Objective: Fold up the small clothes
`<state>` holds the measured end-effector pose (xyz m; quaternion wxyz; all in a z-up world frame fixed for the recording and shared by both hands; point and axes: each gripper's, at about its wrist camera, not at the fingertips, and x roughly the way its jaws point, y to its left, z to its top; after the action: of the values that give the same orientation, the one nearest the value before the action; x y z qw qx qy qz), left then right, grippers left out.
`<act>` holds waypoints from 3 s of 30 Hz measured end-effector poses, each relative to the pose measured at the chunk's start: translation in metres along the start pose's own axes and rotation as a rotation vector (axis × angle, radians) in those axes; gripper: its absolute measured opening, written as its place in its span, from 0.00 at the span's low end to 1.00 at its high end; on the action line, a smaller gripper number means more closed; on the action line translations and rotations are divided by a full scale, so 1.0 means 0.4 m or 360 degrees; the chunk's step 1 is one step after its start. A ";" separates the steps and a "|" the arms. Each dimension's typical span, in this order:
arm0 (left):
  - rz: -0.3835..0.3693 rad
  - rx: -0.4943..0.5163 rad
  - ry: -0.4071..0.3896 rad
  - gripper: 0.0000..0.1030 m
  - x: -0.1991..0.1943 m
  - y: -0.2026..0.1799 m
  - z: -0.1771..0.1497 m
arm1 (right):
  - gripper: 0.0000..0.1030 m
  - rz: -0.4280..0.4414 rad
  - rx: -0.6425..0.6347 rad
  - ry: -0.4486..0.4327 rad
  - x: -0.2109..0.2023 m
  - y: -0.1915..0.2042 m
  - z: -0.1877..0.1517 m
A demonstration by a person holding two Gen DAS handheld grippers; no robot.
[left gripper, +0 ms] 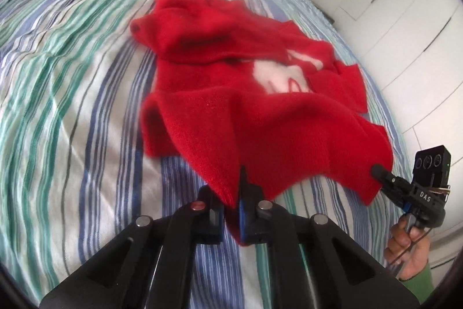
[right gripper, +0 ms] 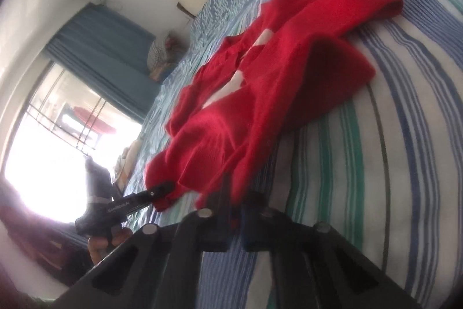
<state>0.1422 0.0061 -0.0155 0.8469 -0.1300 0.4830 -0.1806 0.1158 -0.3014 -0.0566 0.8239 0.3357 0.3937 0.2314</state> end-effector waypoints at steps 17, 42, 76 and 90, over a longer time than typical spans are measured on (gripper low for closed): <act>0.0229 0.0312 0.0004 0.42 -0.071 -0.051 -0.180 | 0.44 -0.0162 0.0088 0.0078 -0.142 -0.017 -0.168; 0.0232 0.0260 -0.0112 0.61 -0.116 -0.008 -0.180 | 0.63 -0.0185 -0.0217 0.0036 -0.125 0.039 -0.228; 0.0232 0.0196 0.0154 0.04 -0.094 0.010 -0.287 | 0.04 -0.0636 0.0044 0.0142 -0.192 0.019 -0.301; 0.0117 -0.0042 0.0194 0.07 -0.127 0.053 -0.276 | 0.04 -0.0606 0.0149 0.0080 -0.206 0.002 -0.318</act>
<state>0.0268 0.0419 -0.0400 0.8201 -0.1121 0.5406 -0.1504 -0.0346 -0.3069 -0.0746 0.8261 0.2873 0.4809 0.0612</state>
